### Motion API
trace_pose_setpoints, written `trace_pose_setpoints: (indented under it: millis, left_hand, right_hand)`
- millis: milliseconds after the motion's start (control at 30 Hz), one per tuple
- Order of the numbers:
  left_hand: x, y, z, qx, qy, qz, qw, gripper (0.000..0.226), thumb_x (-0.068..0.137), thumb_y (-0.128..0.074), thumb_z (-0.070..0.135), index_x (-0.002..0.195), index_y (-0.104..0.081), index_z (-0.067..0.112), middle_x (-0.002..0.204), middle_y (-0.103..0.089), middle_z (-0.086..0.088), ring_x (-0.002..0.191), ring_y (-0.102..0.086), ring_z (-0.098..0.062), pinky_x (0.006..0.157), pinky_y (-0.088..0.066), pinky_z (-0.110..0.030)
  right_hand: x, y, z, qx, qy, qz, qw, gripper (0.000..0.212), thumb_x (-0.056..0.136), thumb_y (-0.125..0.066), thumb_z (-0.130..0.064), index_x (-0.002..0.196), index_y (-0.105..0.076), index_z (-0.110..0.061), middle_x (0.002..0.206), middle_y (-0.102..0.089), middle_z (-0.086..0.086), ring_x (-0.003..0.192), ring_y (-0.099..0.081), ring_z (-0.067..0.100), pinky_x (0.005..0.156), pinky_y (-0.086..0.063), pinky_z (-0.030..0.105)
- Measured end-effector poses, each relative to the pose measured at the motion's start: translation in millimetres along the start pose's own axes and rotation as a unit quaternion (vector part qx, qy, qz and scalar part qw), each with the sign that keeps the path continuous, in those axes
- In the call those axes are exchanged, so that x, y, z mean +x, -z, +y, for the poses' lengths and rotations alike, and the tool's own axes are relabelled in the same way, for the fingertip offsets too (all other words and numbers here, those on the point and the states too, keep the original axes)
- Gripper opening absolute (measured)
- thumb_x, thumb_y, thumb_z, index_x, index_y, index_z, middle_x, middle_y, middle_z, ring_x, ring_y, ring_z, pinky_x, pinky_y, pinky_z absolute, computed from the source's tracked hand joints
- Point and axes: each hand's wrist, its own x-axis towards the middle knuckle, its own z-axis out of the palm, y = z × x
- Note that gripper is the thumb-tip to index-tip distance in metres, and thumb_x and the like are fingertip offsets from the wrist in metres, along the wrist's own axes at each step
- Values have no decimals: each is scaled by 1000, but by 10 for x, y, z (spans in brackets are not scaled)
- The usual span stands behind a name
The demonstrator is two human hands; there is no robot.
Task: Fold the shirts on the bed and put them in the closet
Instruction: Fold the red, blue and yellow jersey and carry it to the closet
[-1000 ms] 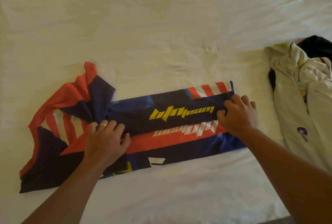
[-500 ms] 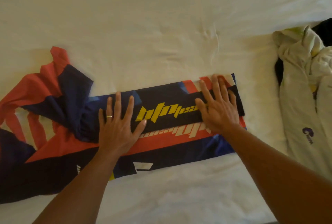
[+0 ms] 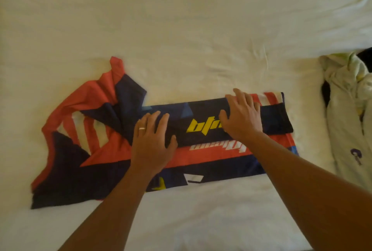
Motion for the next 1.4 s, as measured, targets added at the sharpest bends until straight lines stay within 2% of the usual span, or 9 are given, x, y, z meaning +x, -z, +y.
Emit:
trace_pose_setpoints:
  millis: [233,400,700,900,967,1100,1200,1300,1400]
  left_hand:
    - [-689,369,-1011,-1,67,79,995,47,90,-54,39,129,-63,14,133,-60,-10,124,-54,-37,98,-38,-52]
    - [-906,443,-1606,67,88,-16,994,63,96,-42,54,146,-49,17,151,-47,-14,140,-42,-40,104,-38,-58]
    - [-1002,173,-1939,52,87,-62,993,76,98,-30,66,159,-32,21,167,-26,-11,150,-28,-42,113,-30,-63]
    - [-984,402,-1860,-84,108,55,989,53,95,-45,56,137,-56,27,142,-53,-1,132,-45,-26,102,-35,-47]
    - [-885,599,-1797,-301,197,117,926,27,96,-51,47,107,-68,29,108,-68,9,101,-61,-16,86,-45,-34]
    - [-728,1009,-1832,-673,492,14,552,48,103,-38,54,102,-69,18,92,-74,-7,76,-66,-26,70,-45,-33]
    - [-837,1209,-1932,-770,459,-20,442,58,100,-36,63,117,-69,19,107,-76,-11,90,-73,-28,79,-52,-39]
    - [-994,1277,-1973,-709,448,-68,540,50,99,-50,55,118,-71,14,107,-76,-15,91,-75,-30,76,-58,-41]
    - [-1125,1198,-1991,-613,473,-73,629,36,89,-73,38,115,-73,12,105,-77,-15,97,-74,-37,80,-62,-46]
  right_hand:
    - [234,-84,-1686,100,76,24,992,37,94,-56,-24,127,-62,-9,128,-57,10,118,-51,34,96,-42,47]
    - [498,-216,-2685,151,35,8,988,41,96,-52,-30,134,-54,-12,134,-50,10,123,-45,33,96,-40,44]
    - [816,-367,-2851,130,-85,-25,988,21,87,-59,-14,107,-58,-8,95,-58,9,93,-57,35,71,-38,33]
    - [480,-228,-3019,188,107,140,966,15,78,-60,-13,77,-46,-11,82,-47,3,81,-45,26,69,-36,36]
    - [174,-179,-3143,227,205,178,935,15,73,-61,-9,74,-46,-8,76,-48,5,71,-43,24,62,-35,34]
    - [-581,-316,-3235,232,381,131,885,15,75,-61,-8,68,-48,-8,69,-52,10,64,-47,32,58,-39,40]
    - [-1103,-576,-3057,148,473,0,868,14,70,-59,-19,82,-63,-12,85,-64,5,83,-61,29,73,-47,42]
    - [-1389,-779,-2836,146,431,-47,889,32,77,-62,-30,104,-71,-14,108,-70,-1,105,-63,22,90,-48,37]
    - [-1450,-840,-2767,282,162,21,945,21,85,-64,-29,100,-71,-15,100,-68,-2,95,-61,19,82,-49,33]
